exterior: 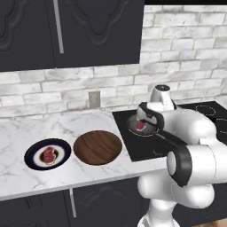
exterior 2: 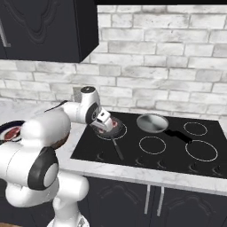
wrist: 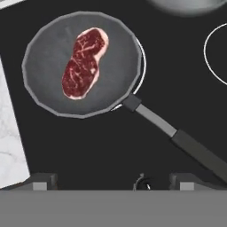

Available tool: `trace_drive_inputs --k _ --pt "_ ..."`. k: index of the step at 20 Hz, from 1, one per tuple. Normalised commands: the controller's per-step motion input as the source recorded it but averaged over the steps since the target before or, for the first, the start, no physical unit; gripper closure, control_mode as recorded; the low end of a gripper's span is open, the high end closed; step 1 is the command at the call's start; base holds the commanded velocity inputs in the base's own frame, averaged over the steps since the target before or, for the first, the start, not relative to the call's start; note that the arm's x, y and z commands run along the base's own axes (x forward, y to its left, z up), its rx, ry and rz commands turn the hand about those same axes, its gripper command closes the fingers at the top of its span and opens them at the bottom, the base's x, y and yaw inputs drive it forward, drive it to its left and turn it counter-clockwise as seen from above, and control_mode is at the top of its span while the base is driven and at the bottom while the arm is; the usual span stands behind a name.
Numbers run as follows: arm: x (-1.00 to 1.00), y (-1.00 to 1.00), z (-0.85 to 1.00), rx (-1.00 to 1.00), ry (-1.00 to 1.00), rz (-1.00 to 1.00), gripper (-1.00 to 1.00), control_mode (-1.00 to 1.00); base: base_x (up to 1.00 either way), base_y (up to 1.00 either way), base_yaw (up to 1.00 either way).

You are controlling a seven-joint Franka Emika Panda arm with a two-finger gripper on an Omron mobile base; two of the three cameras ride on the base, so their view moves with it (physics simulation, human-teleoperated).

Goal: Place one of the steaks on the plate and the other in the bowl. Then place the bowl in the fridge.

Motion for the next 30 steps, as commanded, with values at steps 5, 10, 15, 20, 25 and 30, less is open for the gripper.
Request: trace_drive_inputs --k 5,10,15,20,25,30 --pt "0.81 -0.04 -0.06 0.00 0.00 0.00 -1.00 -1.00 0.00 0.00 0.00" --pt "0.72 0.00 -0.25 0.00 0.00 0.00 -1.00 -1.00 0.00 0.00 0.00" --pt "0.31 -0.01 -0.37 0.00 0.00 0.00 -1.00 -1.00 0.00 0.00 0.00" --pt "0.35 0.00 -0.41 0.00 0.00 0.00 -1.00 -1.00 0.00 0.00 0.00" --pt "0.29 0.00 -0.30 0.00 0.00 0.00 -1.00 -1.00 0.00 0.00 0.00" --pt "0.21 0.00 -0.31 0.00 0.00 0.00 -1.00 -1.00 0.00 0.00 0.00"
